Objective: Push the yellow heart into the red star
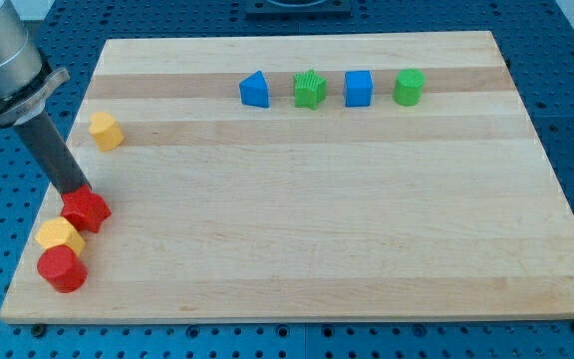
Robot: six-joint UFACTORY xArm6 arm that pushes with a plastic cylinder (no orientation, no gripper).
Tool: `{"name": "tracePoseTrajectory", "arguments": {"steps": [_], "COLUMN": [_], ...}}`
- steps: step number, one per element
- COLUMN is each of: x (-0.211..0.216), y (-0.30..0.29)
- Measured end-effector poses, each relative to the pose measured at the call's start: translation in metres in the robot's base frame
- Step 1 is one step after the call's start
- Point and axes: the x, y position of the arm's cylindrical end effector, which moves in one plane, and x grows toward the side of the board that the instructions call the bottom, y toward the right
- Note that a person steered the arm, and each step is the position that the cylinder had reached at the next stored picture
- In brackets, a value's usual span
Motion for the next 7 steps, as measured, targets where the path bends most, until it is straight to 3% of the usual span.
{"name": "tracePoseTrajectory", "arguments": {"steps": [3, 5, 6, 7], "x": [-0.008, -0.116, -0.138, -0.122], "y": [-0.044, -0.041, -0.003, 0.023]}}
